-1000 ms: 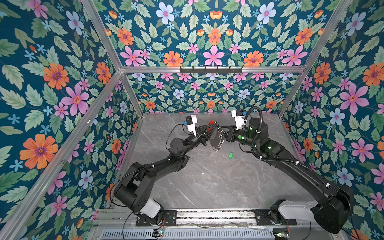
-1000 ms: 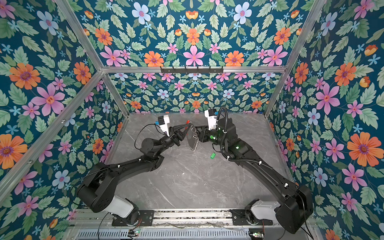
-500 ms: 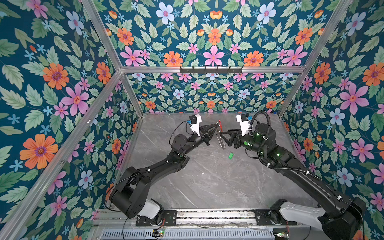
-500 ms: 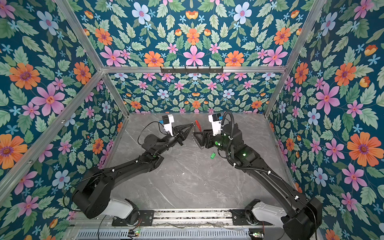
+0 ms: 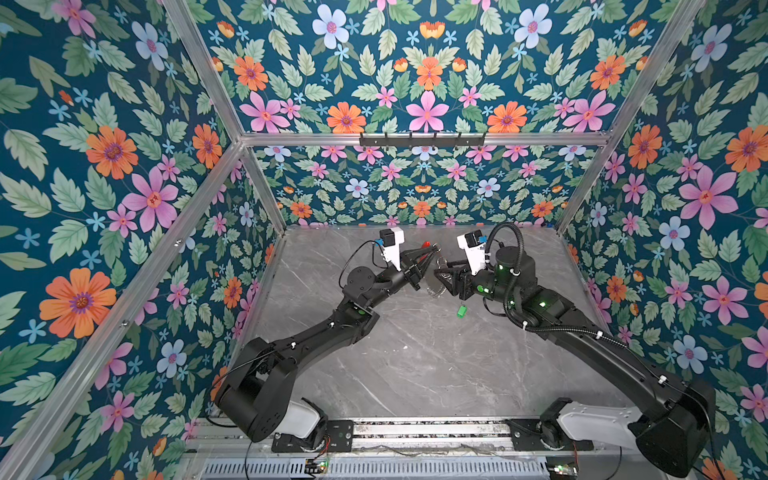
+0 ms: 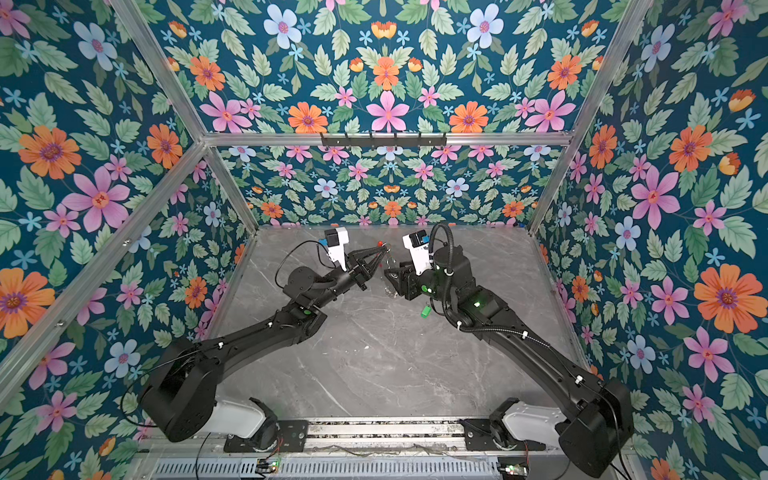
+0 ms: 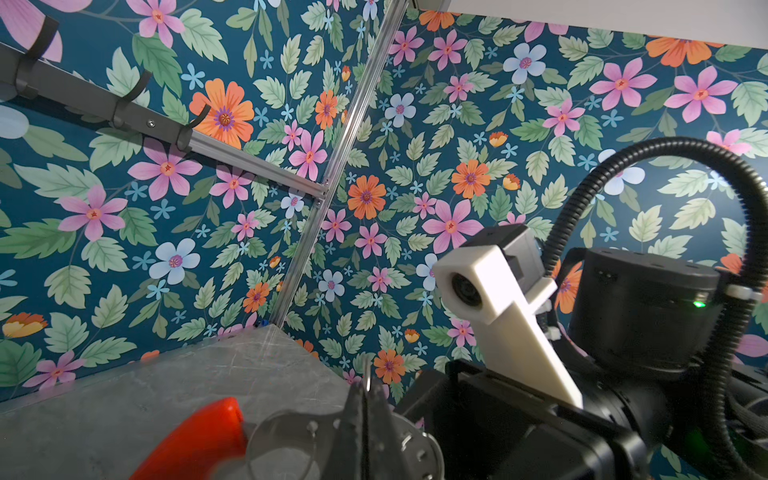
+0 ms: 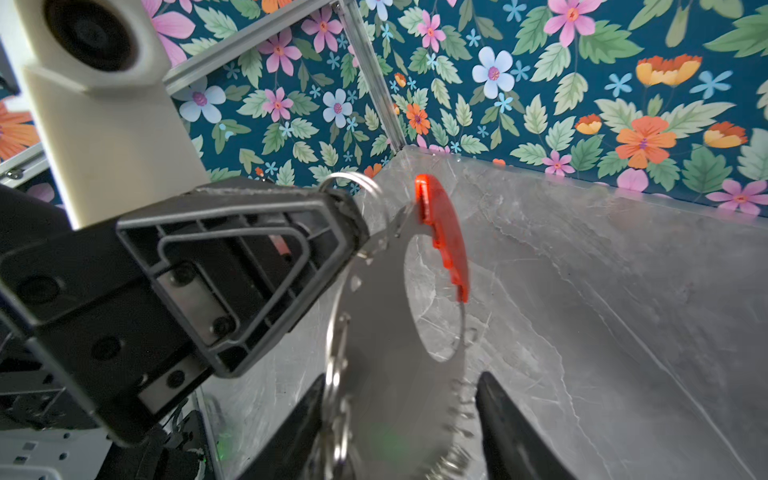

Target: Put the keys on the keyring

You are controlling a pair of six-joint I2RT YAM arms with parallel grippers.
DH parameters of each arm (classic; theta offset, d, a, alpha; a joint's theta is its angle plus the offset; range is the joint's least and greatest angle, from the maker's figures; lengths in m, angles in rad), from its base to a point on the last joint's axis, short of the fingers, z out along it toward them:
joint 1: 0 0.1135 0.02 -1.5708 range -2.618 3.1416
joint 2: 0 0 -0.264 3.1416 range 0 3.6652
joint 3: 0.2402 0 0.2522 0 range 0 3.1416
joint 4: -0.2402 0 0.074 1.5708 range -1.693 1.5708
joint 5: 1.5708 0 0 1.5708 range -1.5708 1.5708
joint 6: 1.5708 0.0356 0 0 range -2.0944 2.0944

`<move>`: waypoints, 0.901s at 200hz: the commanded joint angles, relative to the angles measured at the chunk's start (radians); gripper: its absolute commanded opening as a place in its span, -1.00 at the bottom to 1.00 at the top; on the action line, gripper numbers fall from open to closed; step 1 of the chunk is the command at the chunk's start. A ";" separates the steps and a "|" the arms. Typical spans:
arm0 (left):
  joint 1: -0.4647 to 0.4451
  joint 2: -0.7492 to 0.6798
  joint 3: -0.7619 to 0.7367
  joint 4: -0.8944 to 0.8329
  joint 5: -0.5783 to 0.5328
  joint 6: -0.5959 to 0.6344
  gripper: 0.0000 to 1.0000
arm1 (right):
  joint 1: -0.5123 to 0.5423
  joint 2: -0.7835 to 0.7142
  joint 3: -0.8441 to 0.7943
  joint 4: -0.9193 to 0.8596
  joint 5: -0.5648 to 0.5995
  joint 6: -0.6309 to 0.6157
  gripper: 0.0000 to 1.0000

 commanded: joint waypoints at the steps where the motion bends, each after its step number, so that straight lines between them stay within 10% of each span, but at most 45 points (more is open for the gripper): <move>1: -0.002 0.013 -0.025 0.145 -0.047 -0.005 -1.00 | 0.018 0.008 -0.001 0.075 -0.056 0.004 -0.08; 76: -0.002 0.079 -0.059 0.365 -0.009 -0.087 -1.00 | 0.004 -0.089 0.040 -0.046 -0.026 0.014 -0.09; 115: -0.002 0.104 -0.053 0.446 0.039 -0.152 -1.00 | -0.138 -0.075 0.044 0.102 -0.234 0.197 -0.45; 180: -0.001 0.108 -0.035 0.462 0.056 -0.196 -1.00 | -0.159 0.019 0.073 0.287 -0.377 0.376 -0.48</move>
